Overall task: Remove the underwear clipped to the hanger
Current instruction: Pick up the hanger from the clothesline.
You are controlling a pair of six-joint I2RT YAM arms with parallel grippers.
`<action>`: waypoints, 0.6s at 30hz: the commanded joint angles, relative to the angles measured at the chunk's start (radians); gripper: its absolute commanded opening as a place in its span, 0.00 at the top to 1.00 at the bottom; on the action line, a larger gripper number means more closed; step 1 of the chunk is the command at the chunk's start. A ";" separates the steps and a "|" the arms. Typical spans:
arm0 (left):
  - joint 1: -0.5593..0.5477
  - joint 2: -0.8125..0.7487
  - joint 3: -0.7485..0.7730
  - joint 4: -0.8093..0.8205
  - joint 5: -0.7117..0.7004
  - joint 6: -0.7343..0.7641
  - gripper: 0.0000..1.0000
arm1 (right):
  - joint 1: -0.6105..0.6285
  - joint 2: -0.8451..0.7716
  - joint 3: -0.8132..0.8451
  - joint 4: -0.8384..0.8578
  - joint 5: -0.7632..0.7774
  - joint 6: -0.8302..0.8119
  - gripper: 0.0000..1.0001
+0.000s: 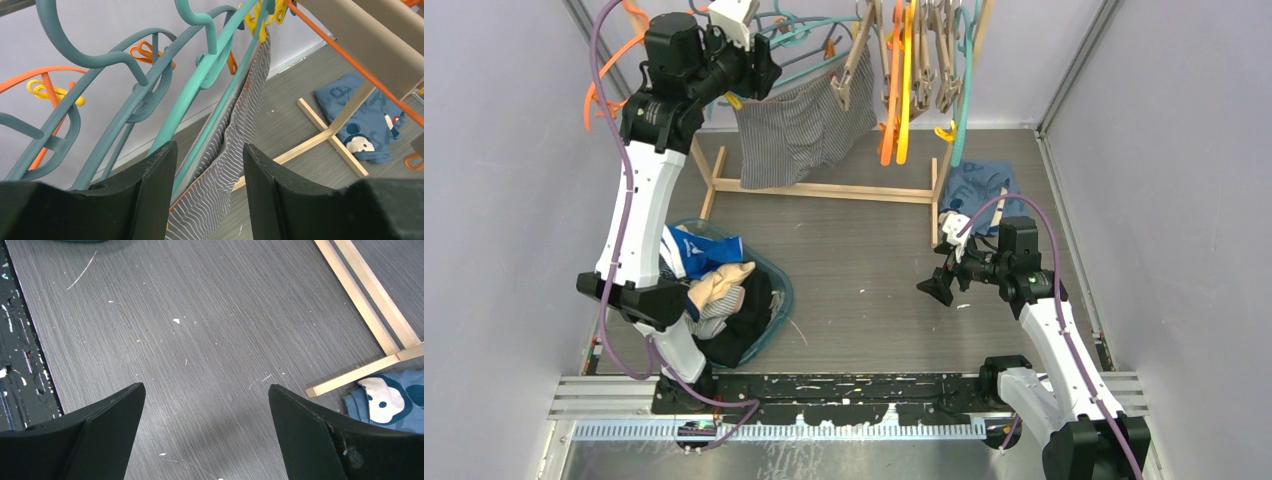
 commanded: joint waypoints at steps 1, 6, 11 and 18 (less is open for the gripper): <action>-0.001 0.022 0.069 -0.010 0.010 0.039 0.48 | -0.005 -0.007 0.005 0.013 -0.018 -0.015 0.00; 0.000 0.049 0.094 -0.049 0.021 0.066 0.50 | -0.004 -0.006 0.003 0.013 -0.018 -0.017 0.00; -0.001 0.053 0.096 -0.067 0.042 0.086 0.56 | -0.005 -0.005 0.003 0.012 -0.016 -0.023 0.00; 0.000 -0.010 0.085 -0.097 0.079 0.092 0.54 | -0.004 -0.004 0.001 0.010 -0.015 -0.028 0.00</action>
